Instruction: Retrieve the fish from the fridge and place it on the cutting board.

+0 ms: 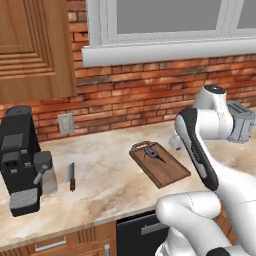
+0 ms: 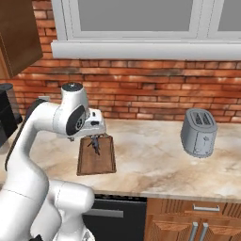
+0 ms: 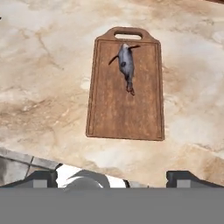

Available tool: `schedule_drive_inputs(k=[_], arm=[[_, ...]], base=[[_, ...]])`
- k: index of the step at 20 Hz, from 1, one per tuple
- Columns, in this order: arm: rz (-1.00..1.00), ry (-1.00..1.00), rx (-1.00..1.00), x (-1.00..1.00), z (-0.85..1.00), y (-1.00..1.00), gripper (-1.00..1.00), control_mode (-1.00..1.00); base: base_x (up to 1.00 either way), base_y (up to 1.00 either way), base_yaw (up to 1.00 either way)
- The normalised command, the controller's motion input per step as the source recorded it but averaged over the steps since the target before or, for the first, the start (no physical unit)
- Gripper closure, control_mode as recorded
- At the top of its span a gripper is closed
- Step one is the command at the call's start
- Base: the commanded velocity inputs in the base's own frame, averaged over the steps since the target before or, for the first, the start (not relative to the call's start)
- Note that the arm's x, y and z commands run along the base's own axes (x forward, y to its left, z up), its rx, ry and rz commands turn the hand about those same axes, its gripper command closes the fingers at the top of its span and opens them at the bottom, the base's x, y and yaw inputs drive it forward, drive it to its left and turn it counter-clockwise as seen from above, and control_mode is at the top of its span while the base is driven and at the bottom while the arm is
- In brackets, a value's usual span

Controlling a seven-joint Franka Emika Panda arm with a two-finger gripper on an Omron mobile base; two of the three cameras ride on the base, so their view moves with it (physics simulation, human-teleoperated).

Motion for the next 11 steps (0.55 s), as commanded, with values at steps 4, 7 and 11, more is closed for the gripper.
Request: schedule_drive_inputs(k=[4,7,11], arm=[[0.01,-0.09,0.03,-1.00,1.00,-0.34,-1.00,-1.00],[0.02,-0.47,0.07,-1.00,0.94,-0.28,-1.00,-1.00],[-0.06,-0.75,0.12,-1.00,0.46,-0.36,-1.00,-1.00]], base=[[0.00,0.00,0.00],[0.00,0.00,0.00],[0.00,0.00,0.00]])
